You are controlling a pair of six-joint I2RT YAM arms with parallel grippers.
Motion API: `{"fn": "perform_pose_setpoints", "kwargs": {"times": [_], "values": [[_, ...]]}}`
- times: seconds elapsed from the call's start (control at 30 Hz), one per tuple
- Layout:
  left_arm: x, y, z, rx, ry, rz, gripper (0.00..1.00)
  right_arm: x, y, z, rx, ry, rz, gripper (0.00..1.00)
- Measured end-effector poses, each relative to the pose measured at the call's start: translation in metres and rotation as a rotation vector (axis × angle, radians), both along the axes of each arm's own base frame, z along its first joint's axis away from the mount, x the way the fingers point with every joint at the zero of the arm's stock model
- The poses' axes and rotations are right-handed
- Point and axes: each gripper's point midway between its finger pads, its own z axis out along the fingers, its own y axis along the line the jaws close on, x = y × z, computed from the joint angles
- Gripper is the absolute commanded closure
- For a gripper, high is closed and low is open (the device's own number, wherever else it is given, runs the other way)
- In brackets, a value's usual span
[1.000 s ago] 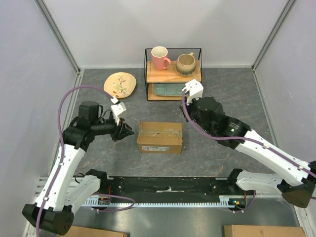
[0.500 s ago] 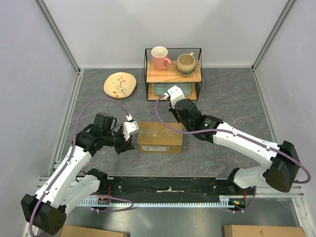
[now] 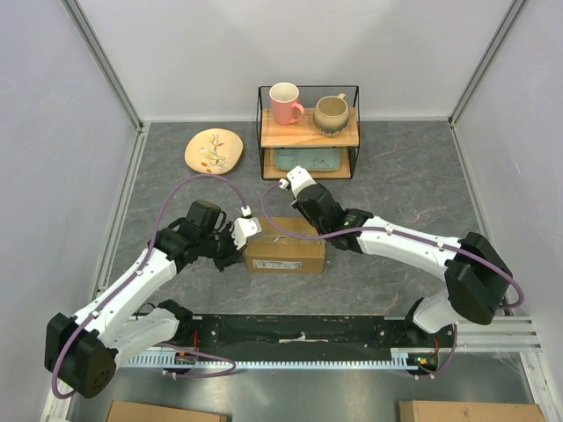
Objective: Unpack the express box
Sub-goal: Adjust the express box at the center of the board.
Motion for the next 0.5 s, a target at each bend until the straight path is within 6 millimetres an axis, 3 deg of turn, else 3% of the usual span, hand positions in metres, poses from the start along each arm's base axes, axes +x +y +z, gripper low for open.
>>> {"fn": "perform_pose_setpoints", "kwargs": {"times": [0.13,0.27,0.5], "values": [[0.010,0.000,-0.002,0.012,-0.017,0.031,0.96,-0.006,-0.008,-0.019,-0.036,0.031,-0.003,1.00],[0.024,0.001,-0.008,0.037,-0.028,0.074,0.97,-0.010,-0.007,-0.018,-0.012,0.036,-0.009,1.00],[0.048,-0.003,-0.021,0.083,-0.001,0.136,0.98,-0.041,-0.005,-0.013,0.056,0.052,-0.001,1.00]]}}
